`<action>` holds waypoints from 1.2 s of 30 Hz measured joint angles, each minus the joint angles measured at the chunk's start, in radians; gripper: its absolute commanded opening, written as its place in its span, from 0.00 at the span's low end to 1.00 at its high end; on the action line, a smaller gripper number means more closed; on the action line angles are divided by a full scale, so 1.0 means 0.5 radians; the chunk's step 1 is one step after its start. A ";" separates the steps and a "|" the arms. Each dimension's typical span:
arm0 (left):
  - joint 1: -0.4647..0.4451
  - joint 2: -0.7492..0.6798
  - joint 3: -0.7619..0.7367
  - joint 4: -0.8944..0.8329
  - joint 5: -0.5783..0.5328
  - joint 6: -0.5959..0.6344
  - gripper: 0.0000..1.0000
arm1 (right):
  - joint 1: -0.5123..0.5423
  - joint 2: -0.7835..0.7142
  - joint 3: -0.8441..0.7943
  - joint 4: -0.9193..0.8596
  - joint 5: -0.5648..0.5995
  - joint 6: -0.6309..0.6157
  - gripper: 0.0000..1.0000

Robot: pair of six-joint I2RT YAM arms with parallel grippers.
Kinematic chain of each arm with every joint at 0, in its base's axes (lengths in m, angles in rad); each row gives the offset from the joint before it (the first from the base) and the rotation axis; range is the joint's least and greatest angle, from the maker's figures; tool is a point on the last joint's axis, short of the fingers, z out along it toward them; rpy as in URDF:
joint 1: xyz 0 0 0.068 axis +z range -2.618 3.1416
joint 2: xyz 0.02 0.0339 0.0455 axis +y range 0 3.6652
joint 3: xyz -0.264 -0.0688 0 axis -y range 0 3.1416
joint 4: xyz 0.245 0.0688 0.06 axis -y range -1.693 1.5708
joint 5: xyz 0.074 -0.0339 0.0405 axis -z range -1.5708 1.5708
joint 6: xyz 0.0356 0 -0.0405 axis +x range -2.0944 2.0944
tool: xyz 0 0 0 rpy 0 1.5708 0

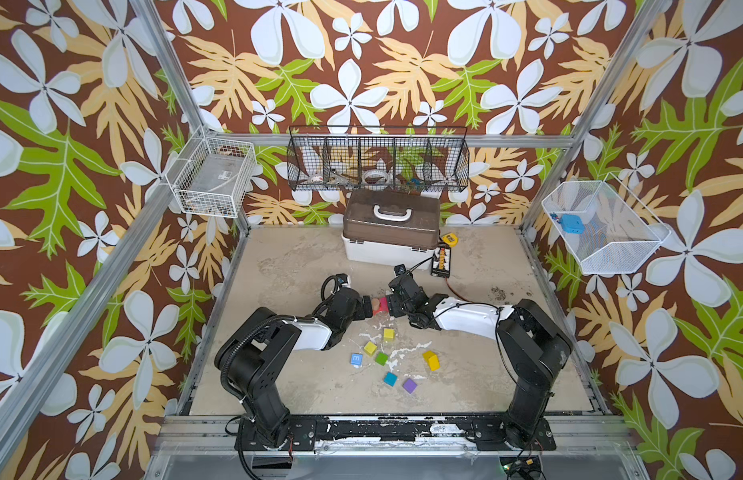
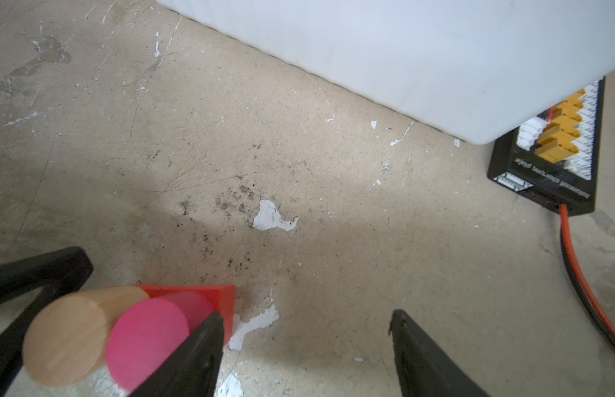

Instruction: Build the wood block tower

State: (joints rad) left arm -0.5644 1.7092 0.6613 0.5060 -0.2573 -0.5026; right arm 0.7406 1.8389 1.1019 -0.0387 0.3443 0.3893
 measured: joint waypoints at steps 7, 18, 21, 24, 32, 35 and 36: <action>-0.001 0.000 0.005 -0.002 -0.016 0.000 0.97 | 0.000 0.000 0.011 -0.015 0.007 0.001 0.76; -0.002 -0.366 -0.076 -0.097 -0.137 0.014 0.98 | -0.002 -0.372 -0.190 -0.089 0.152 0.151 0.80; -0.002 -0.621 -0.196 -0.123 -0.175 0.015 0.98 | -0.001 -0.540 -0.316 -0.088 0.155 0.218 0.81; -0.002 -0.880 -0.338 -0.137 -0.220 0.023 0.99 | 0.005 -0.675 -0.452 -0.087 0.131 0.276 0.79; -0.002 -1.452 -0.828 -0.114 -0.439 0.133 1.00 | 0.261 -0.906 -0.709 -0.117 0.114 0.468 0.79; -0.001 -1.566 -0.973 -0.083 -0.468 0.179 1.00 | 0.426 -0.972 -0.739 -0.166 0.163 0.558 0.80; -0.001 -1.603 -0.997 -0.071 -0.455 0.195 1.00 | 0.481 -0.983 -0.739 -0.185 0.185 0.589 0.79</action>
State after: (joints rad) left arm -0.5648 0.9077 0.1627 0.4706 -0.4850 -0.4049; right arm 0.9813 1.3472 0.7322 -0.1310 0.4366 0.6838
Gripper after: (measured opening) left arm 0.998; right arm 0.793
